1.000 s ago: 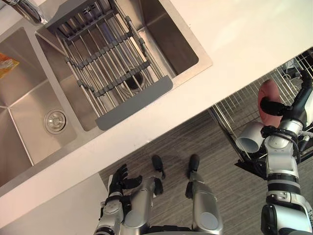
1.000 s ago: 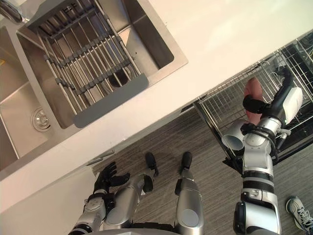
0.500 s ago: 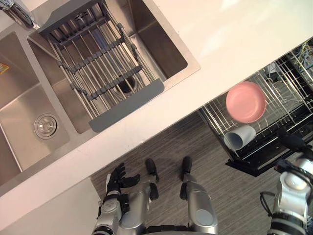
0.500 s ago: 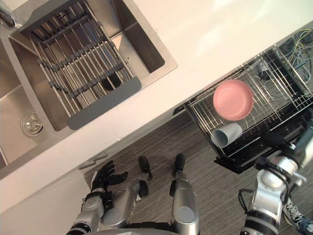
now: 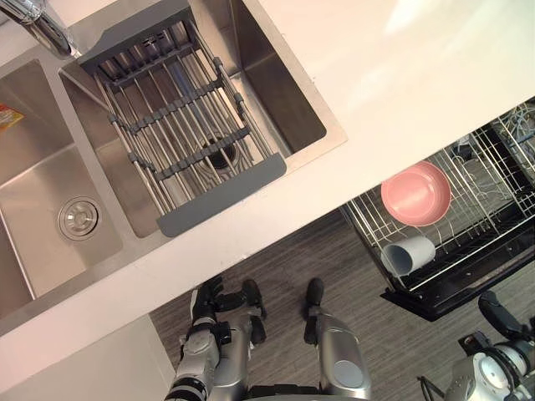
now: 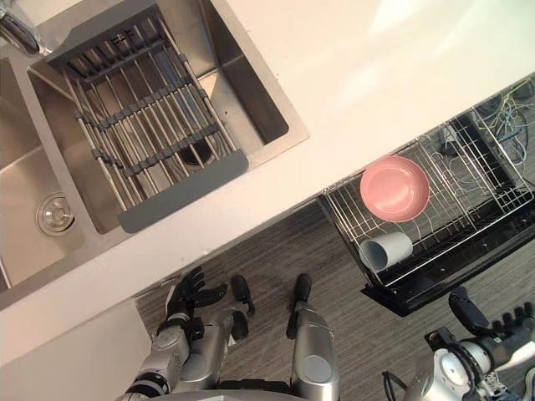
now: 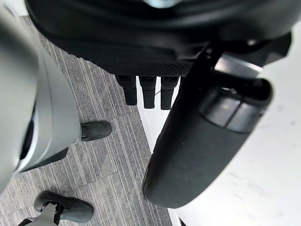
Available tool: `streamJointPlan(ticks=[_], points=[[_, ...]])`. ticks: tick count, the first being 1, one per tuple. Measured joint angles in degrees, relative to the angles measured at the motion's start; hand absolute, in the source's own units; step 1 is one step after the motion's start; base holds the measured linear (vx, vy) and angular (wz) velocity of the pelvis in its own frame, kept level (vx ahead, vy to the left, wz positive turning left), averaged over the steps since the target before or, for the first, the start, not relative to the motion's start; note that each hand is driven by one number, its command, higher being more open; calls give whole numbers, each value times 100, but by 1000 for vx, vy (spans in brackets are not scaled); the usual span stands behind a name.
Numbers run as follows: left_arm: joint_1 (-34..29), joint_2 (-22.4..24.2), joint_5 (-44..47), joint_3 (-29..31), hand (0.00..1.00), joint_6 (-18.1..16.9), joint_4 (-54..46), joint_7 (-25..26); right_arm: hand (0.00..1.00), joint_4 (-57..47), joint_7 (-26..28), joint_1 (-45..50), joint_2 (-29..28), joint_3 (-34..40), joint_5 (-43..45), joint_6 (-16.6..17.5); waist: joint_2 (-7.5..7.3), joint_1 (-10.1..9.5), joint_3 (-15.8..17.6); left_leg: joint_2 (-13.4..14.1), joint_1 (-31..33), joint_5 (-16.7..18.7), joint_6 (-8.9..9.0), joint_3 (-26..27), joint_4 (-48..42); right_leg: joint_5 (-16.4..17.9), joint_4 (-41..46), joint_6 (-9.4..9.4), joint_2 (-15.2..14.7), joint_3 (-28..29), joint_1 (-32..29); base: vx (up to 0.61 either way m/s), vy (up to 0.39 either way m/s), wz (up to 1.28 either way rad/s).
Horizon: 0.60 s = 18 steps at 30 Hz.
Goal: Walk over to the sink, pick up the cup, carry it to the dishwasher, place the cup inside the dishwasher, then close the dishwasher door
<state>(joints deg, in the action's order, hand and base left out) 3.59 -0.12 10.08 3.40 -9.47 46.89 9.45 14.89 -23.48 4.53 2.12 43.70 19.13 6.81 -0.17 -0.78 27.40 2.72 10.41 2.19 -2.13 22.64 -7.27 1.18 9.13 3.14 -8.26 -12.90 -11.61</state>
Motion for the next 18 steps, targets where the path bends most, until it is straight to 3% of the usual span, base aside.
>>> streamJointPlan(ticks=[5,11,18], points=[[0,-156,7,-53,90,17,81,-94,90,812,397,-310,476,-270,1029,265,-29,14,-18,-16,6,-11,0,-49,9,-1,-3,-1,2,14,-10,-4,1,1],[-7,-518,12,-233,90,31,154,-206,90,1799,868,-893,1281,-1075,2026,516,-14,70,-31,-115,229,-266,-47,-295,111,-116,-13,0,-37,-93,-249,-39,10,11],[-12,-554,-2,-272,90,33,95,-340,90,1888,1394,-2082,1648,-2134,2989,524,292,-4,-67,-241,359,-566,-57,-810,377,-322,-221,-48,-58,-430,-209,-75,23,25]])
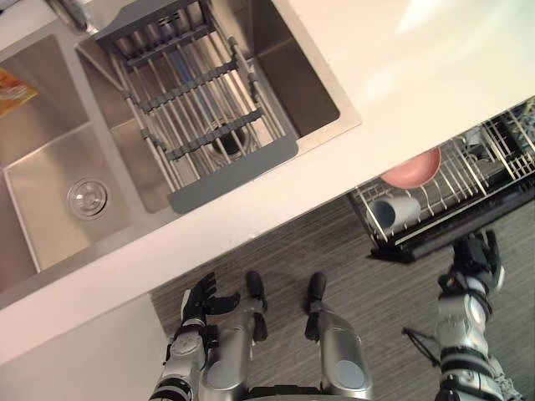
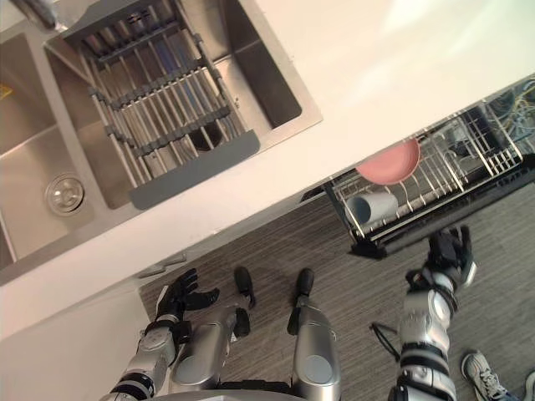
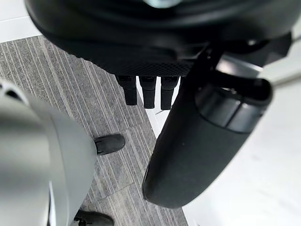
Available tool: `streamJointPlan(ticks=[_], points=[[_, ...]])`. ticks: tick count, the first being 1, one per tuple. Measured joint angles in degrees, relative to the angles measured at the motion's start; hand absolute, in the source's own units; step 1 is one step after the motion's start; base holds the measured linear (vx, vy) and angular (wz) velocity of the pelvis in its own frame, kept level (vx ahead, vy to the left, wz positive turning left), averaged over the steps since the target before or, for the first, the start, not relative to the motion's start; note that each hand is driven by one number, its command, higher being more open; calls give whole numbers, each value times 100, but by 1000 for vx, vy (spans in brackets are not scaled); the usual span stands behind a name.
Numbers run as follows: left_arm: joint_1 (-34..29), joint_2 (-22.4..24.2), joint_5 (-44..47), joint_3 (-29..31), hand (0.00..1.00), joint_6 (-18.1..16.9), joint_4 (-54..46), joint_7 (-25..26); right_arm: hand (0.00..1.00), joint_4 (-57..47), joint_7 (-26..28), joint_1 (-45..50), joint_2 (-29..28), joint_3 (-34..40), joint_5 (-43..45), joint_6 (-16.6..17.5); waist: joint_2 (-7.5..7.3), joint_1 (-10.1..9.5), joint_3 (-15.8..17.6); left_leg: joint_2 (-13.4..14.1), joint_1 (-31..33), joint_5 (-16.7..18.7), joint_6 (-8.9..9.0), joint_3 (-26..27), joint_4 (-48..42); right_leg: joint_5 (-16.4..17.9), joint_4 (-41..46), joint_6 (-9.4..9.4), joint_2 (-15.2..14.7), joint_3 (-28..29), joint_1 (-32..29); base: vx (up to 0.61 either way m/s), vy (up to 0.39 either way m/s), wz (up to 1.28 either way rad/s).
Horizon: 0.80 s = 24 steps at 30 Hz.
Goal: Walk over to the sink, pick up the cup, carry it to the dishwasher, place the cup inside the dishwasher, then close the dishwasher door
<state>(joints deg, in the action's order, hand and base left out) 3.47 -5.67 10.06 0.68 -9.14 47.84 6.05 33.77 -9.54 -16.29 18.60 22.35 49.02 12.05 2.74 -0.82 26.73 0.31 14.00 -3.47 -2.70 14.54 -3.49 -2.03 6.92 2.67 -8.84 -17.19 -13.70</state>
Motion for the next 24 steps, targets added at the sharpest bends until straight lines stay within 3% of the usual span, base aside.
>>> streamJointPlan(ticks=[5,9,17,21,23,24], points=[[-3,-11,-20,0,90,0,-112,-33,90,27,103,-967,221,-667,261,5,231,-197,6,1,-6,-339,31,-305,337,-64,-73,-76,66,-248,10,-49,-25,21],[-17,-22,-59,-2,90,4,-131,-36,90,196,49,-1277,213,-925,187,84,237,-245,7,35,-52,-470,12,-413,435,-73,-103,-104,111,-365,83,2,-32,14],[-19,-11,-55,4,90,0,-348,11,90,434,-455,-1409,411,-948,-1915,-516,237,-225,7,73,-240,-592,111,-533,672,-36,-97,-160,169,-482,219,-28,-22,6],[-52,-14,-56,4,90,10,-345,23,90,90,-356,-646,347,-1268,-2874,-560,98,-222,-64,112,-394,-650,187,-613,749,109,-108,-122,219,-607,390,34,-49,13],[-135,-31,-57,4,90,17,-343,23,90,-140,-143,-97,146,-1453,-3318,-581,-68,-211,-175,119,-508,-613,240,-627,754,182,-104,-114,223,-658,528,103,-42,15],[-232,-70,-58,5,90,23,-341,20,90,-250,40,294,-86,-1560,-3636,-585,-225,-210,-320,119,-596,-597,251,-641,771,240,-102,-113,223,-681,623,102,-30,9]])
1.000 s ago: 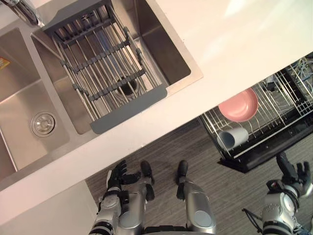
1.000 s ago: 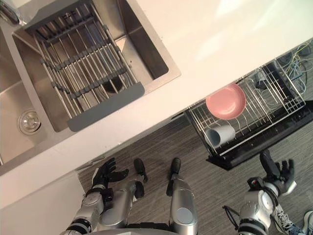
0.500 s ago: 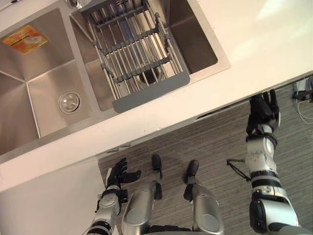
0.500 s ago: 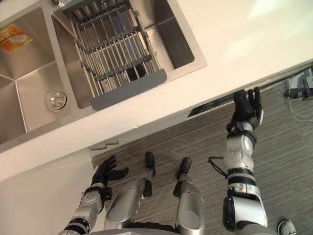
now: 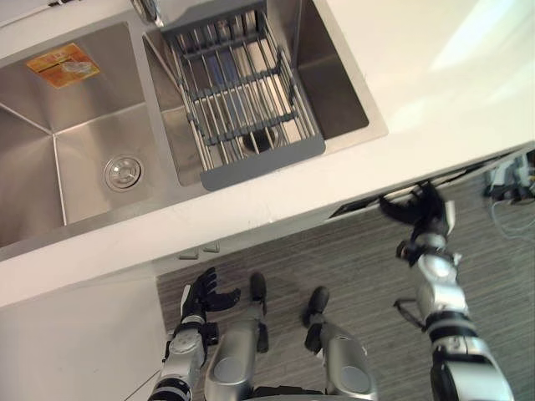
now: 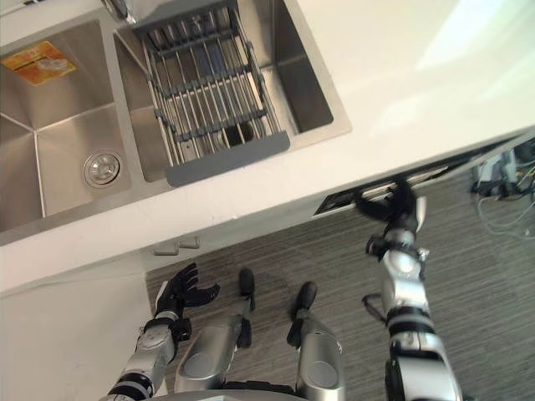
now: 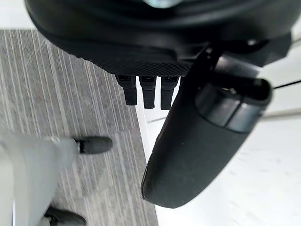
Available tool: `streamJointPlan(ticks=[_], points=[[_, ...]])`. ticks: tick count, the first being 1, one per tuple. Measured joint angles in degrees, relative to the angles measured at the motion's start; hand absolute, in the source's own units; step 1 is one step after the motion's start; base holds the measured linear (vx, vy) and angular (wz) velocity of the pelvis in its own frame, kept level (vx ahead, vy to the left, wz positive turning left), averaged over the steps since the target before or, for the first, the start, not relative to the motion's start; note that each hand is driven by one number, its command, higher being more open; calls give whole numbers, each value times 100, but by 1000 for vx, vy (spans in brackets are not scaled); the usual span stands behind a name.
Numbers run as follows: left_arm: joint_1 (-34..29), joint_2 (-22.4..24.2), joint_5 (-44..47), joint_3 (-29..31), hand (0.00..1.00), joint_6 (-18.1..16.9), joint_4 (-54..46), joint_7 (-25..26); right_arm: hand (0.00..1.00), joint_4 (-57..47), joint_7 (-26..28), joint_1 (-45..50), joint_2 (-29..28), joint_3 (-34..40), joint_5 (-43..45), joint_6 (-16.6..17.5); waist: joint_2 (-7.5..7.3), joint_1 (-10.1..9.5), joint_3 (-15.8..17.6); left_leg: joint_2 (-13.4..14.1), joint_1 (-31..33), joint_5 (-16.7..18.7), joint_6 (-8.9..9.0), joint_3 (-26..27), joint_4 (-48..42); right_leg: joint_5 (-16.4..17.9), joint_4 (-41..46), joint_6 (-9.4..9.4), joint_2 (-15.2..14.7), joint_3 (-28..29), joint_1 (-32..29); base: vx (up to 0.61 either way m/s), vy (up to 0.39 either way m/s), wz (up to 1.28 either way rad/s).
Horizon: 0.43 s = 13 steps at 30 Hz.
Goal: Walk over to the sink, pick up the cup, carry it to the dishwasher, place the cup inside the dishwasher, then close the dishwasher door
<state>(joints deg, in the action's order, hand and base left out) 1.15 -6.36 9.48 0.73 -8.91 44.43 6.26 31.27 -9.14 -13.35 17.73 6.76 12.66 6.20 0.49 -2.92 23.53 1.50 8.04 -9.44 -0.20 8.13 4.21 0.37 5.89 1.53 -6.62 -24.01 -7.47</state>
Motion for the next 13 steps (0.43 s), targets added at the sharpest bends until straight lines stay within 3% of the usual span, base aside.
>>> streamJointPlan(ticks=[5,10,13], points=[[-162,-126,-70,2,90,32,35,-18,90,-32,271,879,-406,-81,-334,1,-277,65,-365,-73,-265,99,2,-72,73,117,-22,78,-70,-104,298,145,-8,12],[-309,-279,-129,4,90,58,80,-56,90,326,433,1346,-580,-63,-361,15,-312,109,-747,-145,-413,177,3,-65,76,114,-167,133,-111,-138,515,78,21,4],[-429,-284,-167,3,90,65,80,-143,90,505,496,1466,-684,-64,-483,12,-313,134,-801,-154,-536,199,2,-65,83,111,-216,146,-112,-147,663,14,4,0]])
